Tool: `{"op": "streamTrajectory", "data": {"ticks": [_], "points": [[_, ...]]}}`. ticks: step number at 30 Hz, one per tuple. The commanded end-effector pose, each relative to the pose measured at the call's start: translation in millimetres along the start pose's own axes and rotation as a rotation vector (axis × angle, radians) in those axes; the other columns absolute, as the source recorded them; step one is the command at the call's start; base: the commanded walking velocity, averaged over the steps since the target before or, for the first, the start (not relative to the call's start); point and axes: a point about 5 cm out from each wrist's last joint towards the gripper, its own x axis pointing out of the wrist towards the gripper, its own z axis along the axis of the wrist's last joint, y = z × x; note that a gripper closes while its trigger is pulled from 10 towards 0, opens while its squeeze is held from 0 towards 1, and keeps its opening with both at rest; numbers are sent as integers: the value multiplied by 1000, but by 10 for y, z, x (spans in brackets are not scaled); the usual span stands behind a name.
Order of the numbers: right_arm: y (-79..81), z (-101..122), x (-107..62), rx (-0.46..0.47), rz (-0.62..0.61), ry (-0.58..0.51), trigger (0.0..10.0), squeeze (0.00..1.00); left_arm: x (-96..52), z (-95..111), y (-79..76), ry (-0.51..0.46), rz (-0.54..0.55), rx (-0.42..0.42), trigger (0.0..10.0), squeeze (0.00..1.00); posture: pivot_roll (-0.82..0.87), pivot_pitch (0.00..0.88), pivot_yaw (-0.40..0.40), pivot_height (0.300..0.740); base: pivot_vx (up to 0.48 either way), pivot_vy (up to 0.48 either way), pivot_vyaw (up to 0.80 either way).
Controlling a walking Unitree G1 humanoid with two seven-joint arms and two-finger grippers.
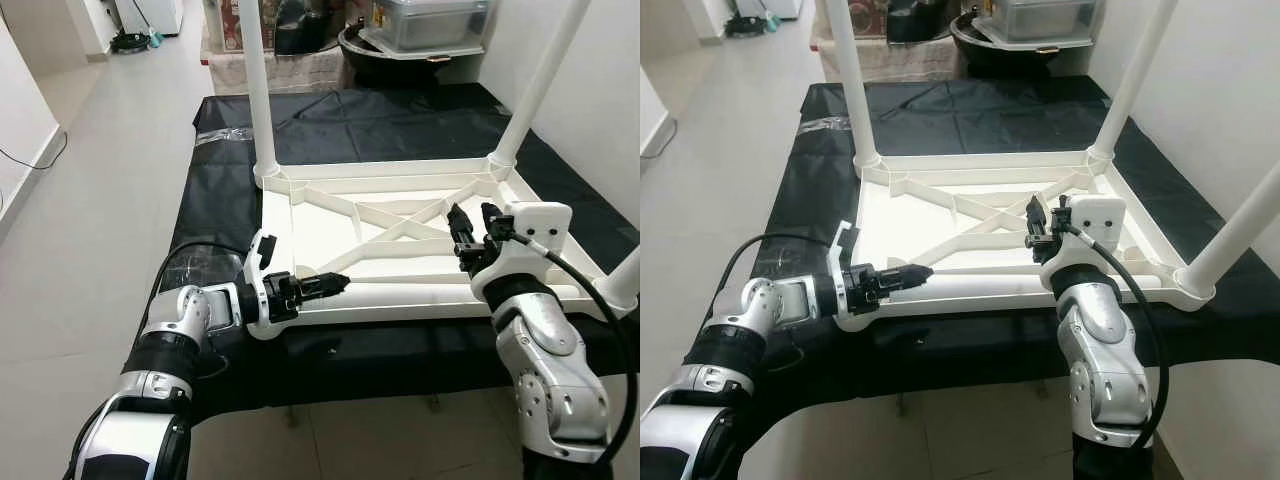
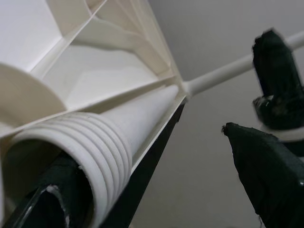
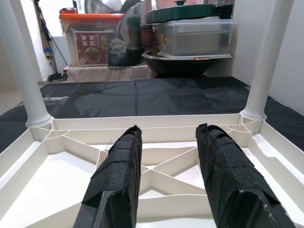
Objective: Building children table
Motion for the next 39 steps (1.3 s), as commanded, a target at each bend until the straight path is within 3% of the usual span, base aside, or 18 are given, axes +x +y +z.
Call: {"op": "streamTrajectory", "data": {"ticks": [1, 11, 12, 13, 14, 15, 16, 39], "points": [[6, 30, -13, -2, 12, -3, 10000, 0, 29, 63, -37, -24, -21, -5, 10000, 0, 69, 100, -50, 740, 0, 0, 0], [10, 39, -17, -5, 10, -5, 10000, 0, 21, 104, -27, -36, -41, -21, 10000, 0, 68, 108, -47, 740, 0, 0, 0], [7, 43, -18, -6, 9, -5, 10000, 0, 31, 81, -25, -24, -45, -28, 8000, 0, 65, 109, -44, 740, 0, 0, 0], [7, 43, -18, -6, 9, -5, 10000, 0, 31, 81, -25, -24, -45, -28, 8000, 0, 65, 109, -44, 740, 0, 0, 0], [5, 46, -19, -6, 8, -5, 10000, 0, 37, 75, -24, -23, -48, -35, 2157, 0, 65, 109, -44, 740, 0, 0, 0], [5, 46, -19, -6, 8, -5, 10000, 0, 37, 75, -24, -23, -48, -35, 2157, 0, 65, 109, -44, 740, 0, 0, 0], [1, 48, -20, -6, 7, -6, 10000, 0, 43, 67, -21, -22, -48, -43, 0, 0, 65, 109, -44, 740, 0, 0, 0], [-22, 115, 45, 17, 0, -37, 10000, 0, -28, 116, 14, -52, -50, -72, 0, 0, 76, 91, -44, 740, 0, 0, 0]]}}
